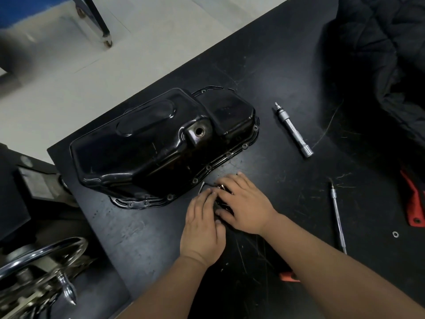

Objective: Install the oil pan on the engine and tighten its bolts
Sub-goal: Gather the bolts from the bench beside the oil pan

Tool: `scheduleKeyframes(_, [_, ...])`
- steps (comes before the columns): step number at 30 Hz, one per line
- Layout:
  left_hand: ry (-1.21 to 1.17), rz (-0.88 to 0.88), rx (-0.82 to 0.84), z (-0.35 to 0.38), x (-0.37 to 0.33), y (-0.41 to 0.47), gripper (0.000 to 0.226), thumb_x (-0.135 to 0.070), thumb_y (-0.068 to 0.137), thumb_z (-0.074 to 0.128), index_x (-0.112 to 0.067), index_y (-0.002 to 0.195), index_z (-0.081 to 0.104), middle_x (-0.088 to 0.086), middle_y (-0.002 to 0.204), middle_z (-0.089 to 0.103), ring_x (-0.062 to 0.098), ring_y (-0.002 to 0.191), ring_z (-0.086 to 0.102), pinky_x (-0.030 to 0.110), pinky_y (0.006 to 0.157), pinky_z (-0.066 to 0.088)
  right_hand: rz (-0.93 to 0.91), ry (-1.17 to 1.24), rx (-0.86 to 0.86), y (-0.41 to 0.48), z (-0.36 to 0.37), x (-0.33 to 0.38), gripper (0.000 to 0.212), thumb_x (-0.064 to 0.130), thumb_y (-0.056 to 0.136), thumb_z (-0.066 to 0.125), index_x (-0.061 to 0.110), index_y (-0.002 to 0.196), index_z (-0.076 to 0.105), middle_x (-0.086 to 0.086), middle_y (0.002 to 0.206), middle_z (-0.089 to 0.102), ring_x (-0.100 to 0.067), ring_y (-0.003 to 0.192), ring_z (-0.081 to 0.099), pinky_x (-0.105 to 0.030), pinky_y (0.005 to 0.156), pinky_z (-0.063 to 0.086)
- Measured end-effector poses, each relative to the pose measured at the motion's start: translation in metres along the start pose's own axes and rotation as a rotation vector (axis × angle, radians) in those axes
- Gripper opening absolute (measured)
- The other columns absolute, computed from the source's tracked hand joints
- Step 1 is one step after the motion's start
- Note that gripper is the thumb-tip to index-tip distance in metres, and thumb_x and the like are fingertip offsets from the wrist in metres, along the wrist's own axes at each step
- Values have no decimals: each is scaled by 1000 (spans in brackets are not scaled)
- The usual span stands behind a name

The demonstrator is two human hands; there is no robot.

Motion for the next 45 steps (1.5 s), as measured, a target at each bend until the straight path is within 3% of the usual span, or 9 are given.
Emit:
scheduleKeyframes(4, [-41,-146,-62,3,2,4,53,-14,88,45,-8,139,35,6,148,29,23,137,19,45,114,22,77,7,-88,-4,1,3,38,41,84,56,15,111,62,-6,113,56,-27,103,53,-41,91,45])
scheduleKeyframes(10, [142,-300,-138,1,4,25,48,-24,86,56,-15,132,44,7,138,40,29,124,32,49,101,32,178,-65,-103,-3,-1,5,32,46,85,49,17,89,63,-3,93,55,-23,83,52,-37,73,42])
scheduleKeyframes(18, [339,18,-142,-3,20,7,28,-27,76,72,-15,100,63,7,104,58,28,87,56,42,73,48,213,-136,-182,-6,-6,10,26,34,79,68,13,66,61,-2,61,58,-22,53,57,-28,46,43])
scheduleKeyframes(24, [395,281,-102,-7,15,14,31,-40,85,47,-15,71,61,0,67,57,23,64,55,32,60,47,381,-61,-183,1,-10,9,29,27,77,73,9,58,59,-6,53,59,-26,45,57,-26,43,39])
scheduleKeyframes(27, [470,391,-46,-11,13,25,34,-42,76,70,-15,60,56,1,55,56,23,51,55,28,51,44,808,378,-264,6,-24,2,33,31,91,54,9,68,60,-6,60,61,-26,57,56,-29,56,43])
scheduleKeyframes(32, [480,316,110,-17,14,40,41,-51,85,58,-13,69,58,4,67,62,24,59,62,28,48,38,1109,2042,-670,-14,-41,1,40,32,91,49,22,53,44,6,45,28,-10,37,21,-19,34,19])
scheduleKeyframes(38, [-450,-332,22,-35,7,49,52,-53,90,45,-13,58,53,-10,45,48,3,45,45,25,48,34,1159,2273,-554,-38,-37,30,26,27,92,46,19,68,51,3,62,50,-8,43,42,-16,34,30])
scheduleKeyframes(41, [-1162,-766,30,-43,0,39,47,-52,93,40,-22,57,42,-8,46,37,11,41,33,21,42,27,1186,2245,-603,-36,-37,48,21,24,92,46,17,75,55,1,63,53,-9,44,44,-17,34,31])
scheduleKeyframes(45, [-1520,-1088,203,-32,-11,1,42,-42,97,37,-13,71,54,3,56,51,16,50,48,25,52,43,1057,2139,-644,-15,-43,84,39,38,94,46,18,63,57,-1,56,49,-11,41,40,-20,35,29])
Point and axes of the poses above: each hand's wrist, its own y-axis towards the middle knuckle, its own z-axis out of the palm, x = y × z, the point moved 2 cm from there along y, towards the middle knuckle
